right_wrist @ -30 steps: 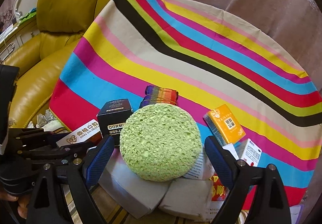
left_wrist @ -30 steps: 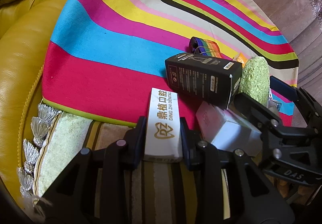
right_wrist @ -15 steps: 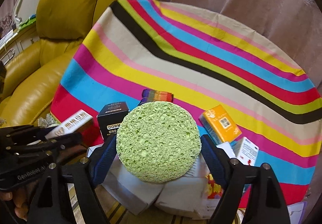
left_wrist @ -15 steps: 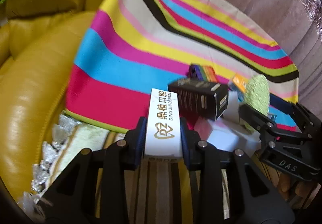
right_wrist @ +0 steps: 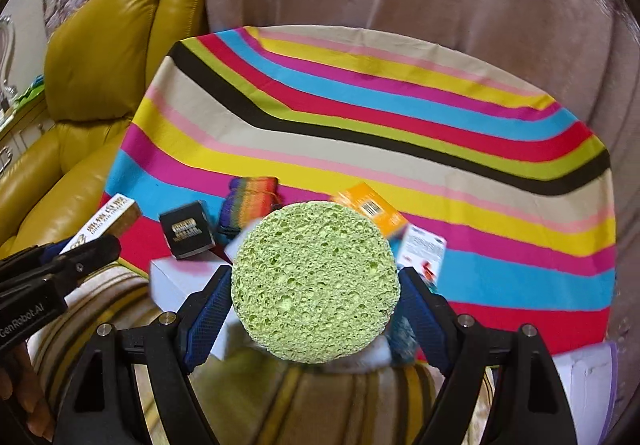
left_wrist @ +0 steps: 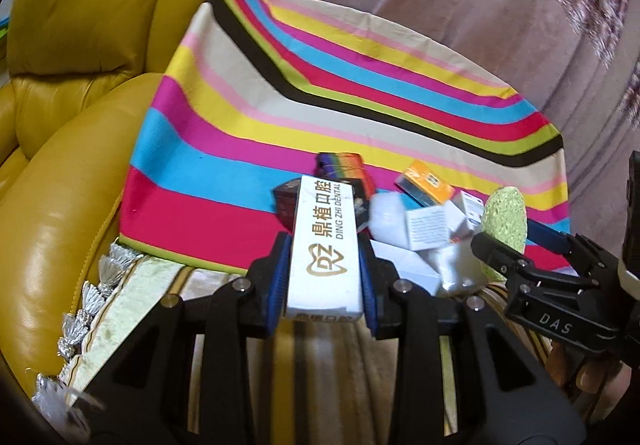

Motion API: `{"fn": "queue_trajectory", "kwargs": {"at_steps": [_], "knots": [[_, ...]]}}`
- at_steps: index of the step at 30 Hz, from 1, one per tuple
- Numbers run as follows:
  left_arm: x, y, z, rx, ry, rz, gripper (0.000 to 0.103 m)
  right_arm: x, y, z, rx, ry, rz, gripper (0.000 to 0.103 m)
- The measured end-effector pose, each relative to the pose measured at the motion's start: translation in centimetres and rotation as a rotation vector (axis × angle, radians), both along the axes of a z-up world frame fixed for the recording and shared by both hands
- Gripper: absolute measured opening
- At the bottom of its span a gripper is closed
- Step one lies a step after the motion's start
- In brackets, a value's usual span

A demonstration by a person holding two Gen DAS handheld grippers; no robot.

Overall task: Organize objects
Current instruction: 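Carry both items to the purple-rimmed box and release them inside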

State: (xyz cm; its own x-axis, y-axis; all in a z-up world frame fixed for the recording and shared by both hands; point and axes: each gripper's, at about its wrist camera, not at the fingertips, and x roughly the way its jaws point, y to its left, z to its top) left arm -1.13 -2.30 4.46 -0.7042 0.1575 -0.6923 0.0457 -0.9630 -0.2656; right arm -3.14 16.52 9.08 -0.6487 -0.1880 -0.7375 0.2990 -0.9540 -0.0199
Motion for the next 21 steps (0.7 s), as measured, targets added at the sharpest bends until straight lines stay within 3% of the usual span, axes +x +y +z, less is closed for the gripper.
{"fn": "queue_trajectory", "kwargs": {"at_steps": [12,21], "knots": [[-0.1,5.1,1.1,-0.021,-0.002,-0.126,0.036,1.9,6.7,-0.4,-0.033,-0.056,-0.143,0.083],[0.0,10.4,1.4,0.008,-0.027,-0.265,0.036,3.4,11.5,-0.6,-0.044,-0.075,-0.245,0.083]]}}
